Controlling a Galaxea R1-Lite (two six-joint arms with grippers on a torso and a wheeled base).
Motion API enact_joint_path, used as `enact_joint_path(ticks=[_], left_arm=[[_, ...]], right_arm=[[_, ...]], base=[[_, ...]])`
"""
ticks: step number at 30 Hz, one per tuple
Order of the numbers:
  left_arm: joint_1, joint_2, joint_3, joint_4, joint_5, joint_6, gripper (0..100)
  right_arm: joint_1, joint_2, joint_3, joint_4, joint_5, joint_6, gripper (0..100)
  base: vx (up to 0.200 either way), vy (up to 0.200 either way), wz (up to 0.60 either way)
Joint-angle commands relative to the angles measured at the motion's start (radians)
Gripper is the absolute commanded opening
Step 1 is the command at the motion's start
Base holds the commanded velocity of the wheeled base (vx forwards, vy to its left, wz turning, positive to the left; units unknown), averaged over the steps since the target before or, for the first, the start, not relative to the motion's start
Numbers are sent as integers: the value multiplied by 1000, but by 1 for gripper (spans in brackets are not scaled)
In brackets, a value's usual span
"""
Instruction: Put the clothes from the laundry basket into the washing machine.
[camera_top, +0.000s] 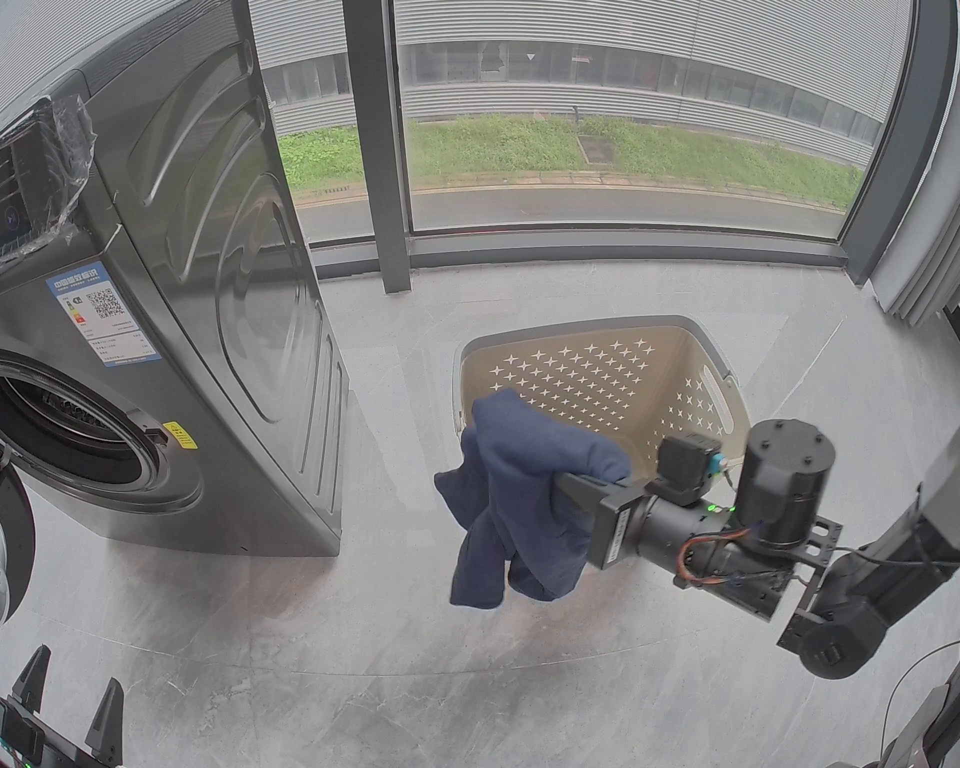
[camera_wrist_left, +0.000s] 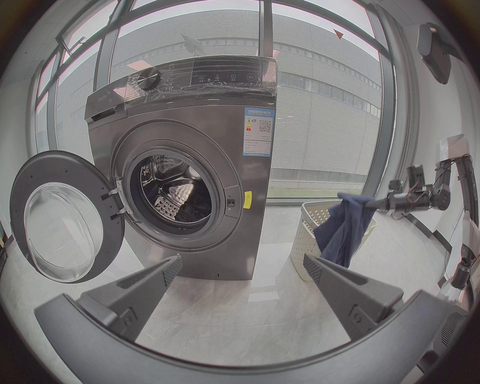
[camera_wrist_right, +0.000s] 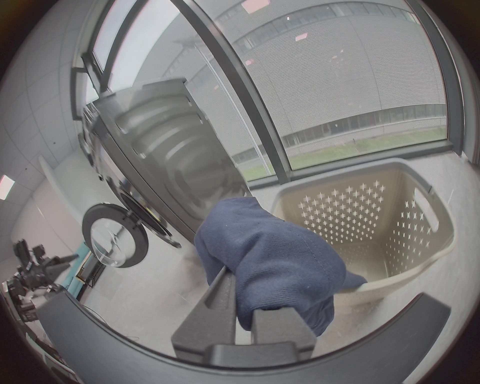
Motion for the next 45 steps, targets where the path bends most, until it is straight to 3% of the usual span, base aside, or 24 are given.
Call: enact_joint_path(ticks=[1,5,10,15,30,32,35,37,45], left_arm=[[1,-7,16,0,2,-2,100],[1,-7,16,0,2,-2,100],[1,-7,16,0,0,-2,100],[1,-5,16,0,2,-2,100],[1,-5,16,0,2,-3,100],[1,-5,16,2,2,-3,100],[1,-5,16,0,2,-3,100],[1,-5,16,0,2,-3,100],[1,-5,16,0,2,-3,100]], right_arm=[[4,-239,65,-50,17,-10,0],[-10,-244,94,-136,17,-19,0],[-22,-229,103,-147,17,-82,0],[-17,-232,108,-148,12,-88,0],[-22,-235,117,-171,-2,-88,0],[-14,-235,120,-179,-40,-88,0],[1,-229,108,-181,-163,-86,0],[16,-227,103,-181,-209,-83,0],[24,-224,102,-182,-215,-80,0]], base=[[0,0,0],[0,0,0],[0,0,0],[0,0,0],[-200,0,0],[-200,0,0],[-200,0,0],[-100,0,0],[0,75,0]])
